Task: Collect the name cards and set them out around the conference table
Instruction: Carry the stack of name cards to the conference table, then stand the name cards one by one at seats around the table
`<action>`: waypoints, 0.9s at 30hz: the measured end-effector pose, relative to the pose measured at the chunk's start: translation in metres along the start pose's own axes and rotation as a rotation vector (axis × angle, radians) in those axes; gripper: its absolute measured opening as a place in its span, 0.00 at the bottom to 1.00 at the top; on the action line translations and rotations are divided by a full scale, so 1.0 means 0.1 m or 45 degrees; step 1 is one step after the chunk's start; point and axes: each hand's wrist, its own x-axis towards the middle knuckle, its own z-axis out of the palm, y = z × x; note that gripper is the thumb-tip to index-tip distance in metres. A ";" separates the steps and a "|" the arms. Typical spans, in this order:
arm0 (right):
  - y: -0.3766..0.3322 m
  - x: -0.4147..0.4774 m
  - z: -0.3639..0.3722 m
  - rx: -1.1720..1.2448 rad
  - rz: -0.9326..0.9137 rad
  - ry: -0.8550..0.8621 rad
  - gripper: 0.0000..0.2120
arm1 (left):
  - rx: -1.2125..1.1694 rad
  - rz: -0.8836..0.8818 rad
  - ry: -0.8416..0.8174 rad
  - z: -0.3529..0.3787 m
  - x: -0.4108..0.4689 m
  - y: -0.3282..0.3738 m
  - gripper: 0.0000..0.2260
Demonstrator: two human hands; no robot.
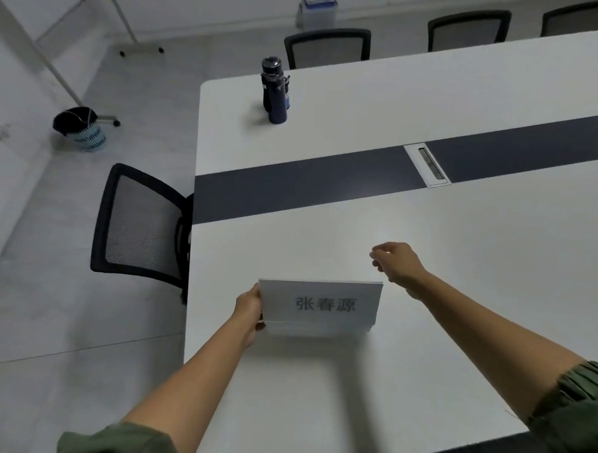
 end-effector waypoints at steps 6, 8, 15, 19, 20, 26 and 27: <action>-0.54 -0.10 0.18 -0.217 -0.292 -0.553 0.27 | 0.071 -0.012 -0.002 0.00 -0.04 -0.12 0.13; -0.48 -0.18 0.35 -0.514 -0.219 -0.781 0.35 | 0.091 -0.012 -0.025 -0.02 -0.11 -0.18 0.13; -0.81 -0.27 0.63 -0.810 -0.146 -0.937 0.43 | -0.054 0.069 0.013 -0.37 -0.29 -0.26 0.12; -0.82 -0.25 0.55 -0.763 -0.141 -0.898 0.29 | -0.004 0.082 -0.012 -0.30 -0.28 -0.24 0.11; -0.84 -0.25 0.52 -0.757 -0.146 -0.882 0.27 | 0.006 0.081 -0.024 -0.29 -0.27 -0.23 0.11; -1.08 -0.36 0.33 -0.743 -0.161 -0.928 0.20 | 0.155 0.101 -0.071 -0.45 -0.27 -0.12 0.11; -1.17 -0.42 0.33 -0.729 -0.167 -0.925 0.19 | 0.182 0.127 -0.068 -0.56 -0.28 -0.10 0.10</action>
